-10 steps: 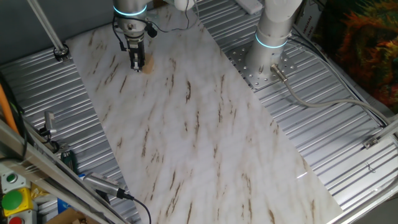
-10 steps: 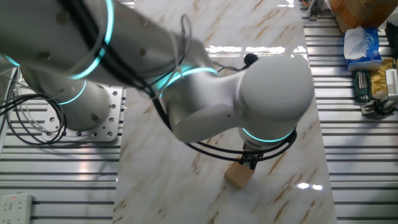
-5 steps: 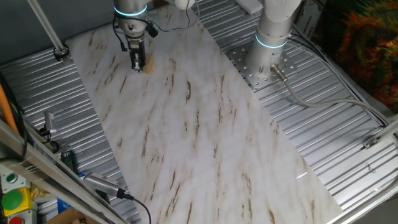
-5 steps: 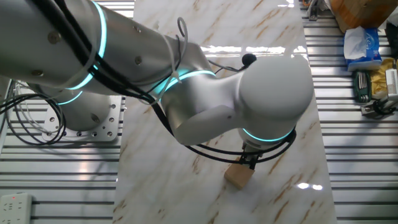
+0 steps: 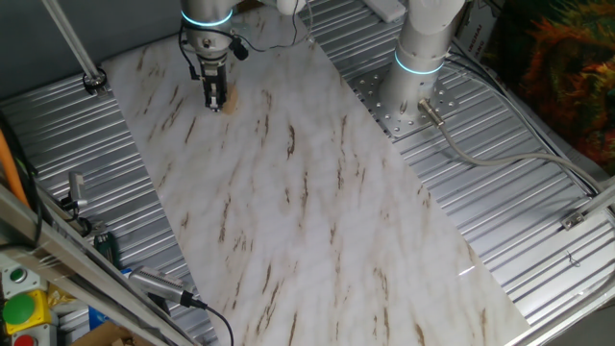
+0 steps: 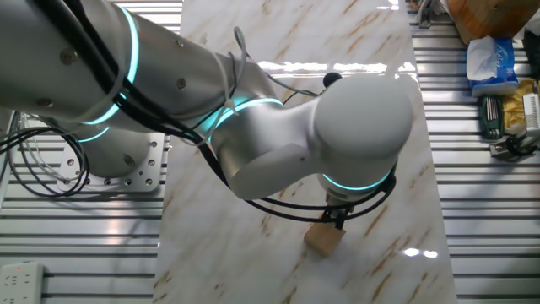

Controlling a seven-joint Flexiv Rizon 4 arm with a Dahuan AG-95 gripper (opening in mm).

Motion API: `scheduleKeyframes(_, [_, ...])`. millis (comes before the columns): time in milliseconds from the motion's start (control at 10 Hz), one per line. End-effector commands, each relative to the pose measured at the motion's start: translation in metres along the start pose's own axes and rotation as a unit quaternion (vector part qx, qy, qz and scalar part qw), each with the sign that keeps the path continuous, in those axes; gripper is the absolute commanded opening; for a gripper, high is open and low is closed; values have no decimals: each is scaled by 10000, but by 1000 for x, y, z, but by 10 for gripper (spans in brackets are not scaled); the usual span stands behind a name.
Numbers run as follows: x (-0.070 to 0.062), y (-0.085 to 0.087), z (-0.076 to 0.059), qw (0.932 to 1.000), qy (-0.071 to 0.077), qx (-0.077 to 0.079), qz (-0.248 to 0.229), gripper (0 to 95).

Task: Approach and touch the side of the small block

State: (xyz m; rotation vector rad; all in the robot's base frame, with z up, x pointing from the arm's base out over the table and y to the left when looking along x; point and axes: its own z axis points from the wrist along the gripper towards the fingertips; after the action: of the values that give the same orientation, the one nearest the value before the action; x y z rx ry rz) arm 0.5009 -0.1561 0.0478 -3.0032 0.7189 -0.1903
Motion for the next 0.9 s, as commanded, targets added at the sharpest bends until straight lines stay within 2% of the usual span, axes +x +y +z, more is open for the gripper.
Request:
scheduleKeyframes(100, [1,0,1,10000,-31,-65,54,0])
scheduleKeyframes(300, [2,-1,0,9995,-194,-179,165,0])
scheduleKeyframes(700, [2,-1,0,9991,-234,-202,285,0])
scheduleKeyframes(900, [2,-1,0,9985,-366,-324,247,0])
